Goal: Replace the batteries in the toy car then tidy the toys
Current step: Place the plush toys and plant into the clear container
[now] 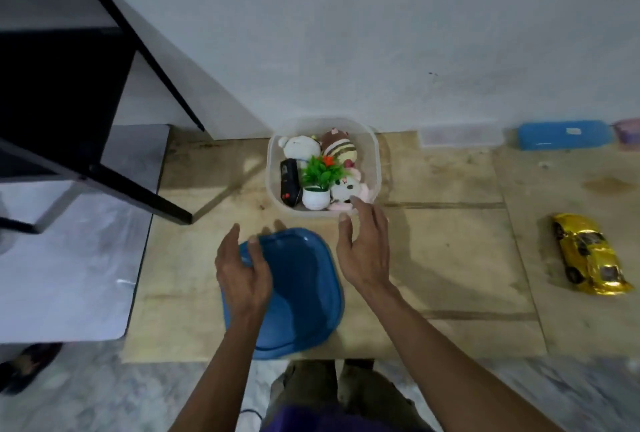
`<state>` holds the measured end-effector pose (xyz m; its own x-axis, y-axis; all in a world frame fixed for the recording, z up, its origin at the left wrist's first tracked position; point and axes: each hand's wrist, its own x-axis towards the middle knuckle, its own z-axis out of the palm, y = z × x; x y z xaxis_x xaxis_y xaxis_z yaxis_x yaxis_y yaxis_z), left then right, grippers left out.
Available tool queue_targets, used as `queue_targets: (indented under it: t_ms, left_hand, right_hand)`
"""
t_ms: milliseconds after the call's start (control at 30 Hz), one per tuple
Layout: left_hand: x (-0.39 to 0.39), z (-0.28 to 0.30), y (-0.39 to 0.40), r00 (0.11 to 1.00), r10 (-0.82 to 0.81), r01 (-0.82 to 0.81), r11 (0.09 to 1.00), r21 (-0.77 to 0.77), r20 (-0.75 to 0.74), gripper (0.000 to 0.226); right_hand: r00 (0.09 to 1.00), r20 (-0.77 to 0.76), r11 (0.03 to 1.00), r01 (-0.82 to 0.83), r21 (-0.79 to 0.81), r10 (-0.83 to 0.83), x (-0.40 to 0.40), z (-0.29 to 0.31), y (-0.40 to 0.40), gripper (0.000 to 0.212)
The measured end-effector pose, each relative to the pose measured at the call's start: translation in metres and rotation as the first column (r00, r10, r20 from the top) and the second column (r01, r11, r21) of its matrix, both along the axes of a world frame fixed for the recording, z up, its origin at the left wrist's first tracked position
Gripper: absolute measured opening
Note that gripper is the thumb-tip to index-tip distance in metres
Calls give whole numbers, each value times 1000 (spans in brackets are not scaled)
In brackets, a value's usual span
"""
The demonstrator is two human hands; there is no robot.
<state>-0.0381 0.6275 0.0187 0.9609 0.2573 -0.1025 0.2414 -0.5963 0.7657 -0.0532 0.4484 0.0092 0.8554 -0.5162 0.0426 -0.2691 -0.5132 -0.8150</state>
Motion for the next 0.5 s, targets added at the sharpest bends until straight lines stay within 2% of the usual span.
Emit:
queue_targets:
  t_ms: [100, 200, 333, 433, 500]
  left_hand:
    - [-45, -26, 31, 989, 3, 15, 992, 124, -150, 60]
    - [-71, -38, 46, 953, 57, -10, 988, 154, -299, 54]
    - [-76, -47, 54, 942, 31, 18, 989, 145, -333, 48]
    - [-69, -56, 62, 924, 28, 8, 996, 93, -380, 51]
    - [-65, -54, 65, 910, 56, -47, 998, 32, -412, 55]
  right_hand:
    - [973, -213, 993, -72, 93, 91, -37, -18, 14, 43]
    - [899, -399, 967, -93, 236, 183, -67, -26, 22, 51]
    - [845, -472, 938, -93, 333, 251, -80, -29, 31, 55]
    - [848, -461, 913, -65, 403, 263, -75, -21, 36, 49]
    - [851, -474, 919, -28, 393, 229, -73, -18, 40, 47]
